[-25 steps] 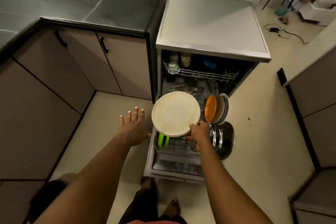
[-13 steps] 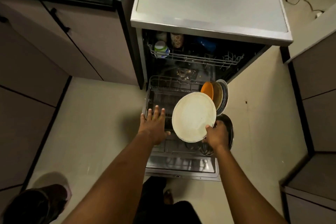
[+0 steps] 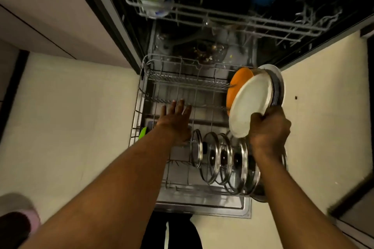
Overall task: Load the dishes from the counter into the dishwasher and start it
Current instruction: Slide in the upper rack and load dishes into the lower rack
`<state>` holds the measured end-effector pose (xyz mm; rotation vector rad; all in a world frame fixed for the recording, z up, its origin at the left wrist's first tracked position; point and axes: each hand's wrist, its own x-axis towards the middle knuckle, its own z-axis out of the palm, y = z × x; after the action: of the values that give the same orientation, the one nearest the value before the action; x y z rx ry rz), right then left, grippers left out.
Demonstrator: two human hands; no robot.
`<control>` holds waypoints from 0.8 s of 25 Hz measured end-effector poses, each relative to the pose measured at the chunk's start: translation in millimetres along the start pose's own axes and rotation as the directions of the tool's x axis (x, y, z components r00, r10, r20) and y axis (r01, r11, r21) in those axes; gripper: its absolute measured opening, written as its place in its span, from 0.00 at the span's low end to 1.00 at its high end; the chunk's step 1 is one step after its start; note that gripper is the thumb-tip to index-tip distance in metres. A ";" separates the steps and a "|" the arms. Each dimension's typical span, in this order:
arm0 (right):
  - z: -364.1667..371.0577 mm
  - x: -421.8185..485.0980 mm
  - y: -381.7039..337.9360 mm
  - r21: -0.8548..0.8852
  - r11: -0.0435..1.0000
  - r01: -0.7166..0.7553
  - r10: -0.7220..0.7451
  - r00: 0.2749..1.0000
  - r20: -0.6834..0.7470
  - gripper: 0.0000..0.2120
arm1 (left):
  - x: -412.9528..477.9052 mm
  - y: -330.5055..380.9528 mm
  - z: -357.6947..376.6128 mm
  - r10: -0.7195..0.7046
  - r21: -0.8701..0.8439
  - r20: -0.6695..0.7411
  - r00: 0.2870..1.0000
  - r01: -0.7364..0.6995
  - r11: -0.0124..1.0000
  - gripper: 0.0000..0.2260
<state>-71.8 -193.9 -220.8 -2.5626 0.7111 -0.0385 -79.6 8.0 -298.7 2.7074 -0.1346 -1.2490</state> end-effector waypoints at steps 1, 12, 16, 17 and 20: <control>13.6 10.1 5.1 -0.013 1.000 0.010 -0.010 1.000 0.004 0.10 | 18.8 0.5 6.9 0.006 0.007 0.002 1.000 -0.006 1.000 0.34; 88.6 62.3 39.2 -0.146 0.974 0.171 -0.170 0.985 0.025 0.14 | 132.7 4.1 42.6 -0.017 0.008 0.068 0.998 0.017 1.000 0.38; 99.8 69.1 43.4 -0.161 0.968 0.193 -0.193 0.981 0.013 0.13 | 146.3 7.0 48.4 -0.039 0.002 0.125 0.991 0.039 0.999 0.39; 101.2 71.3 43.1 -0.168 0.968 0.186 -0.188 0.982 0.008 0.13 | 147.7 7.5 48.3 -0.043 -0.001 0.132 0.990 0.043 0.999 0.39; 107.3 79.0 40.5 -0.213 0.963 0.166 -0.170 0.986 0.001 0.14 | 147.5 8.6 46.3 -0.036 0.015 0.157 0.987 0.034 0.999 0.39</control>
<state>-6.7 -216.2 -341.9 -2.8255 0.5267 -0.0425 -19.5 -26.9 -437.0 2.6306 -0.1137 -1.4761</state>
